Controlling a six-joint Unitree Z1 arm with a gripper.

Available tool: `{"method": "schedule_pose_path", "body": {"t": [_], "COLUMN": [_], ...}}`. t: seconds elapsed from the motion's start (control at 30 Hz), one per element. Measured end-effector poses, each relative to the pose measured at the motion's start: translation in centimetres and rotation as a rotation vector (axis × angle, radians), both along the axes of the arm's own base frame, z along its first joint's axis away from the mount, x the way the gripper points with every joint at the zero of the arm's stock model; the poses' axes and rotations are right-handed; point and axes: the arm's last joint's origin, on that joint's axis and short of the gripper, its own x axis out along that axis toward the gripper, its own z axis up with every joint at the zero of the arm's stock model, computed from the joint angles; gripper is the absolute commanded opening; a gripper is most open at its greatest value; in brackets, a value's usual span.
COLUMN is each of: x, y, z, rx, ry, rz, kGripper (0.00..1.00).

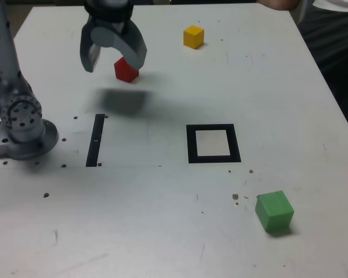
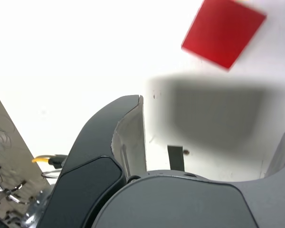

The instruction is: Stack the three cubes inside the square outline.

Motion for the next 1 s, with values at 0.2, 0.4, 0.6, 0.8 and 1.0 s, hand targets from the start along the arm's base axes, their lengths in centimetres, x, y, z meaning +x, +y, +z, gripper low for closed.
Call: {"method": "schedule_pose_path", "body": {"t": [0.2, 0.4, 0.6, 0.8, 1.0], "x": [0.5, 1.0, 1.1, 1.3, 1.5], "y": [2.4, 4.2, 4.4, 4.7, 5.3], "z": [-0.8, -1.6, -1.9, -2.5, -4.1], "rx": [-0.018, -0.003, 0.004, -0.005, -0.021], "ry": [0.002, -0.043, -0.054, -0.046, -0.029], "rz": [-0.06, -0.221, -0.255, -0.25, -0.22], "kGripper": [1.0, 1.0, 1.0, 0.99, 0.96]}}
